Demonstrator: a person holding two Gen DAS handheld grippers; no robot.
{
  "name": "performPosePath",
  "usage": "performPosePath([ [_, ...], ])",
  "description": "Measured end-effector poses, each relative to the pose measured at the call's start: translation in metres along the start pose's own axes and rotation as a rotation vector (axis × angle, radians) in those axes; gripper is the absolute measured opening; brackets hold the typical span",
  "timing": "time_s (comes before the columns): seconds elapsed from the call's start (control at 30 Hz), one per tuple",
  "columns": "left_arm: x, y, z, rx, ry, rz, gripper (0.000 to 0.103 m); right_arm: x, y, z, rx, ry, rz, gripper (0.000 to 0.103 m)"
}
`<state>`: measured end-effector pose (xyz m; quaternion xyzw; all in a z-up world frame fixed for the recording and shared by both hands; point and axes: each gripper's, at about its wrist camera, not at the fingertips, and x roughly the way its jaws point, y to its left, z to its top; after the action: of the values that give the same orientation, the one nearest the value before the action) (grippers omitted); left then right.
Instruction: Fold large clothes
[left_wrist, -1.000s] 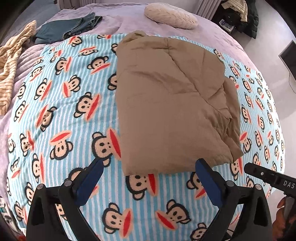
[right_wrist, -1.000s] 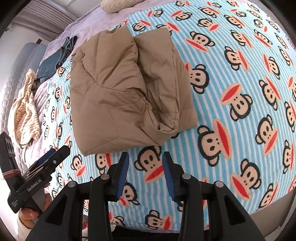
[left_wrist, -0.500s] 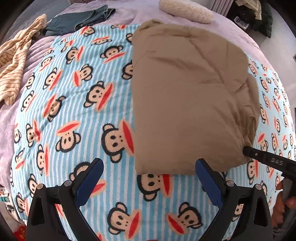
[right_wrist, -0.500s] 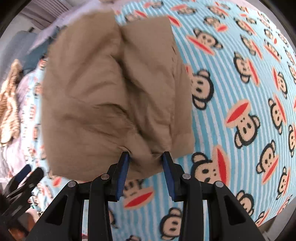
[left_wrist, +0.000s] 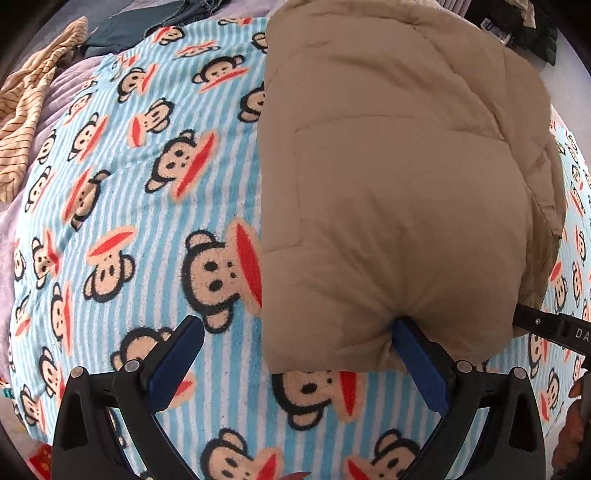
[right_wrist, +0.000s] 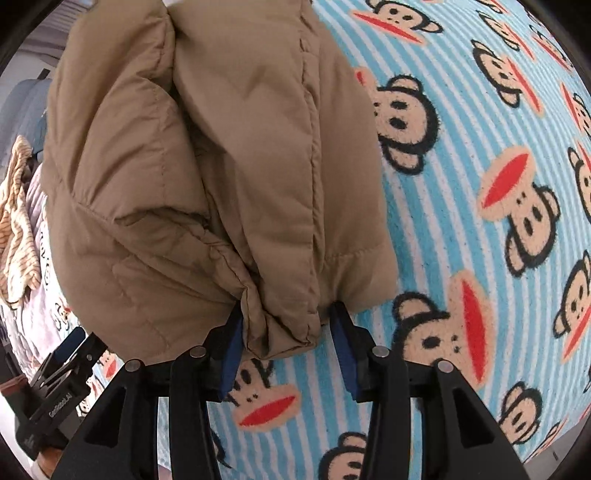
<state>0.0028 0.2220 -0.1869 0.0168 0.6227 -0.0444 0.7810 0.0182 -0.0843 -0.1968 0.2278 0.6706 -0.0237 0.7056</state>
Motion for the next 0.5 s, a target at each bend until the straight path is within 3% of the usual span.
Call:
performPosePath([
  [0.5, -0.056, -0.006, -0.008, -0.024, -0.065, 0.003, 0.103, -0.066, -0.016, -0.032, -0.028, -0.054, 0.050, 0.050],
])
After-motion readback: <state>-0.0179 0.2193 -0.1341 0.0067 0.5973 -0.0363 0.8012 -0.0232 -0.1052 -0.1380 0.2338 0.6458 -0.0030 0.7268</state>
